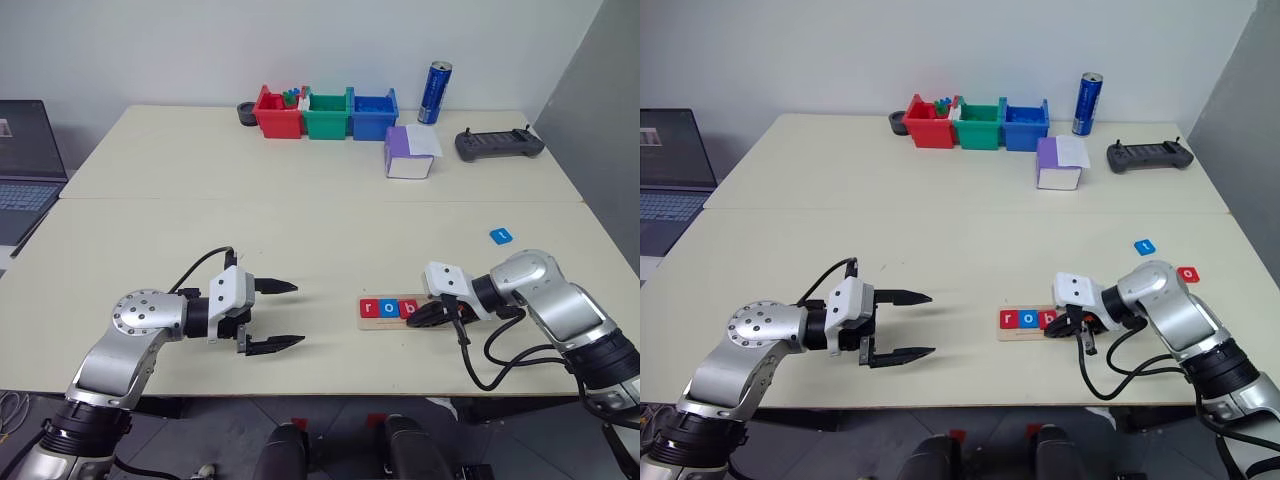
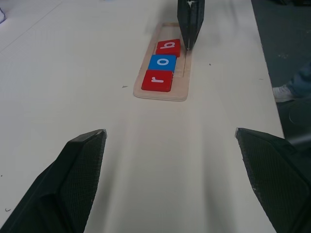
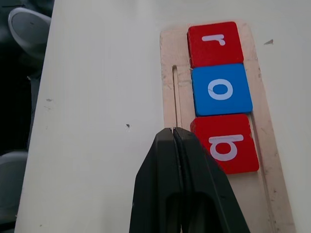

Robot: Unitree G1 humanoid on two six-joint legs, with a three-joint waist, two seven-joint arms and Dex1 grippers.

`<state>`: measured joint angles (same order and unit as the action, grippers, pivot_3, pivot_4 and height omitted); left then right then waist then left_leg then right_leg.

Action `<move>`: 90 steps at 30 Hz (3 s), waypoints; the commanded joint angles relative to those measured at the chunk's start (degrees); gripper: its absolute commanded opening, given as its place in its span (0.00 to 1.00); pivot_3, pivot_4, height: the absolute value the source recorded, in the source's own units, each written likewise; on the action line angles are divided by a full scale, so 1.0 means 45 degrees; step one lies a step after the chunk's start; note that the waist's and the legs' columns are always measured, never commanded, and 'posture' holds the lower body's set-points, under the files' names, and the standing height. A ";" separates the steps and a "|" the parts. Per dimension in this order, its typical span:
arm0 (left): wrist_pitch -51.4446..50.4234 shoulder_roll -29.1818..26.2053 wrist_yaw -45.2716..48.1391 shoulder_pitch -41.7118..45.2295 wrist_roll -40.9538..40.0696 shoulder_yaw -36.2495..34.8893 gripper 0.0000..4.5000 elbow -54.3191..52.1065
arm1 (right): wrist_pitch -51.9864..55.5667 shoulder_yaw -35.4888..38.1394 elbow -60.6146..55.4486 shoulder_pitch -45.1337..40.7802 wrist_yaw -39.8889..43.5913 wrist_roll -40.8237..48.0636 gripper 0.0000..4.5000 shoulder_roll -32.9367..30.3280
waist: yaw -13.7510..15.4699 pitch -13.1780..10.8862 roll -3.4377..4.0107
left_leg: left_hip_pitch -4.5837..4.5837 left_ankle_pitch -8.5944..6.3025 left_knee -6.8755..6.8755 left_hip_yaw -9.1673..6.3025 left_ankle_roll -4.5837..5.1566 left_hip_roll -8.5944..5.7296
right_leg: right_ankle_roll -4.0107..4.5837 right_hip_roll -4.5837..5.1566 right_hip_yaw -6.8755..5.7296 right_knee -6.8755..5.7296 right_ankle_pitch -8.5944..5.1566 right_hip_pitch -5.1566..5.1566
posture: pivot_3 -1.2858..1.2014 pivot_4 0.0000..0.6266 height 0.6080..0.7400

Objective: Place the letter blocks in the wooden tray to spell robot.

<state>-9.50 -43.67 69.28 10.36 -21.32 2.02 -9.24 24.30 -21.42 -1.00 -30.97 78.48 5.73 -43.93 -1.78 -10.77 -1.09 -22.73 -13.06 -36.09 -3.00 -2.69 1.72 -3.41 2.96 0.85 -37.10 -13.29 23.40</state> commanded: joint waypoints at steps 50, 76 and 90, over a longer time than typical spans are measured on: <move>0.0330 0.0226 0.0885 0.1540 -0.0032 0.0358 1.00 0.0700 | 0.5243 1.0830 -0.1816 0.5049 -0.5231 0.4833 0.99 -0.2231 | 0.0008 0.0000 0.0000 | -0.0002 0.0000 -0.0002 0.0010 0.0001 -0.0001 | -0.0004 -0.0001 0.0011 0.0001 0.0002 -0.0002 | 0.52 0.24 1.00; 0.0675 0.0317 0.1075 0.2043 0.0332 0.0806 1.00 0.0908 | 0.5847 0.9663 0.4492 0.0407 -1.1599 0.2347 0.99 -0.1053 | -0.0011 0.0001 0.0004 | -0.0005 0.0001 0.0001 0.0015 0.0003 -0.0003 | -0.0005 -0.0004 0.0021 0.0008 0.0005 -0.0004 | 0.52 0.24 1.00; 0.0447 0.0275 0.0811 0.1755 0.0224 0.0754 1.00 0.0414 | 0.5732 0.8926 0.7663 -0.1380 -1.0954 0.2336 0.99 -0.1429 | -0.0046 0.0002 0.0008 | -0.0002 0.0001 0.0005 0.0019 0.0003 -0.0003 | -0.0002 -0.0005 0.0025 0.0009 0.0003 -0.0004 | 0.52 0.24 1.00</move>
<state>-7.52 -41.86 73.15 18.55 -19.90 6.39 -5.35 49.88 18.87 34.00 -35.79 28.26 16.44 -48.86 -1.99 -10.76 -1.05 -22.73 -13.06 -36.07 -2.92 -2.67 1.70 -3.42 2.94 0.96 -37.06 -13.27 23.38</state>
